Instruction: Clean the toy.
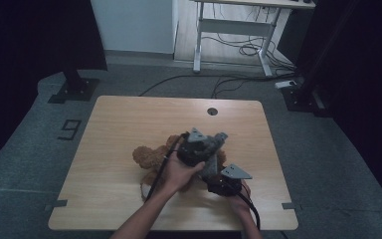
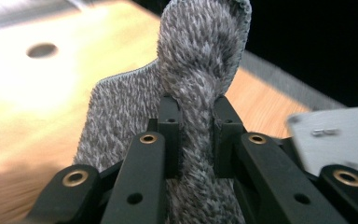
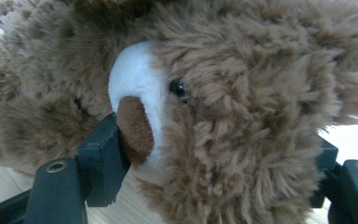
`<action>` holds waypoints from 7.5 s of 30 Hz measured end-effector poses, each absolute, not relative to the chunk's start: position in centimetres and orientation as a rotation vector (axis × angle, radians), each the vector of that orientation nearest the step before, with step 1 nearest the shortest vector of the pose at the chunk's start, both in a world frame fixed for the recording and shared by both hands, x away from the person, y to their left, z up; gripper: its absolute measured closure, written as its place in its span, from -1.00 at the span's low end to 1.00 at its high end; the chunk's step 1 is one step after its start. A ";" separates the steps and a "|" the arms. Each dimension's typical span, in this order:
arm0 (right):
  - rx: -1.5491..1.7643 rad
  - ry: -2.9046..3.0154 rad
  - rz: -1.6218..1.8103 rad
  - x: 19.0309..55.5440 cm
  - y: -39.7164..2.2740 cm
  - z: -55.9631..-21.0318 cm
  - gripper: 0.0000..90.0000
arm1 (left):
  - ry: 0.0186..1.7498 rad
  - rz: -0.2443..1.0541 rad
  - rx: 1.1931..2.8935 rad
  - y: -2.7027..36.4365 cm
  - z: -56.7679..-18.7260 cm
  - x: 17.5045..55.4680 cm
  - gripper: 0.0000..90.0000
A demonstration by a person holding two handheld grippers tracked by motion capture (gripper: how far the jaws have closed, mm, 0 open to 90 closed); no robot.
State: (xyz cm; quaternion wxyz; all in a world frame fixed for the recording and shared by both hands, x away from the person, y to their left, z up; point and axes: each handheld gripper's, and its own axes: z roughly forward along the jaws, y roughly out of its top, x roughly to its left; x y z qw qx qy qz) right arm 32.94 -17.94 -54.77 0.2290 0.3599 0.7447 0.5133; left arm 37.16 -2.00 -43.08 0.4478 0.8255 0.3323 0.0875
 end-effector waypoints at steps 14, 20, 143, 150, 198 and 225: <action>0.995 2.058 1.415 33.0 -18.1 -54.8 -0.40 | 0.969 0.297 2.010 3.7 -45.8 38.1 0.72; 0.994 2.056 1.423 33.0 -18.1 -54.8 -0.40 | 0.978 0.275 1.953 7.3 -45.7 37.6 0.72; 1.014 1.970 1.297 34.5 -16.5 -54.7 -0.40 | 1.140 0.272 1.893 10.9 -44.9 42.8 0.68; 1.029 1.970 1.307 34.2 -16.5 -54.7 -0.68 | 1.095 0.289 1.908 10.8 -46.4 41.0 0.71; 1.067 2.094 1.484 33.6 -18.1 -52.8 -0.47 | 0.922 0.301 1.748 14.8 -41.1 34.0 0.71; 1.039 2.083 1.491 33.6 -18.3 -53.1 -0.42 | 0.911 0.184 1.989 3.6 -45.4 36.6 0.73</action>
